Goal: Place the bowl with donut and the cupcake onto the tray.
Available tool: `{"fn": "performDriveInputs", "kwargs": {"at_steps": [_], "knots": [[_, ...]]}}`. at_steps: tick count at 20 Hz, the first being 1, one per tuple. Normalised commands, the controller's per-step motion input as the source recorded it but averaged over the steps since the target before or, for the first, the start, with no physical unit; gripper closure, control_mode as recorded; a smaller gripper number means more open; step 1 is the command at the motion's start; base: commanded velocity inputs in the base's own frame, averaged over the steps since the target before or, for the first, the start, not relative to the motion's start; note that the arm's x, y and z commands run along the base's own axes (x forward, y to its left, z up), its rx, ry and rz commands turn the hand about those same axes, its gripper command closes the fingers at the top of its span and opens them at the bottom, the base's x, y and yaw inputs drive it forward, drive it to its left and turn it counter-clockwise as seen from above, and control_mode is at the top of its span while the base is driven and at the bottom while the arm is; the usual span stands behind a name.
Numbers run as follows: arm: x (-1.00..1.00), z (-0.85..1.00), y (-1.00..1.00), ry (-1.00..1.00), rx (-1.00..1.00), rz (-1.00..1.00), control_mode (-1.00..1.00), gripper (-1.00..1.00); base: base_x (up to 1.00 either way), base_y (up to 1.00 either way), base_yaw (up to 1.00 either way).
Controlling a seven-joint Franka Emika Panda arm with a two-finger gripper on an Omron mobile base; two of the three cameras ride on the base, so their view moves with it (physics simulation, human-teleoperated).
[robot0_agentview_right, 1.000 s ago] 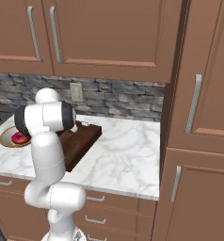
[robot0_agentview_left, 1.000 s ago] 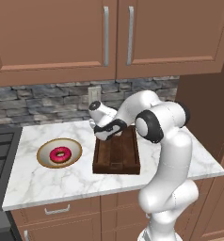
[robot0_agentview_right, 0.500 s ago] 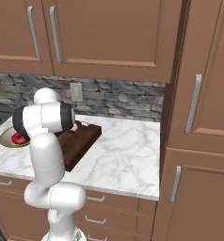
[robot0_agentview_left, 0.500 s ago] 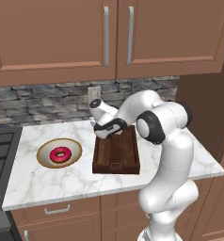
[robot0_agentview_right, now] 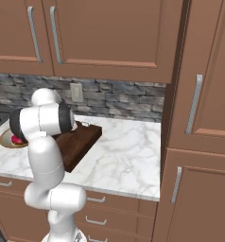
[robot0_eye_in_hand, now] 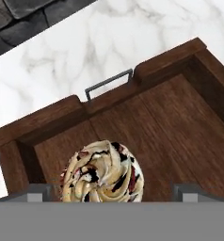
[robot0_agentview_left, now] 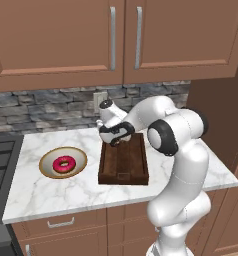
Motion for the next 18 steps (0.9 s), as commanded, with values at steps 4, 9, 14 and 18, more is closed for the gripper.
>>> {"fn": "performDriveInputs", "kwargs": {"at_steps": [4, 9, 14, 18], "knots": [[-0.17, 0.44, 0.0, 0.02, 0.18, 0.0, -1.0, -1.0, 0.0, 0.0, 0.0], [-0.09, 0.12, 0.08, 0.06, 0.14, 0.03, -1.0, -1.0, 0.0, 0.0, 0.0], [-0.17, 0.05, 0.39, 0.05, 0.11, 0.17, -1.0, -1.0, 0.0, 0.0, 0.0], [-0.13, 0.13, 0.43, 0.07, 0.09, 0.21, -1.0, -1.0, 0.0, 0.0, 0.0]]}}
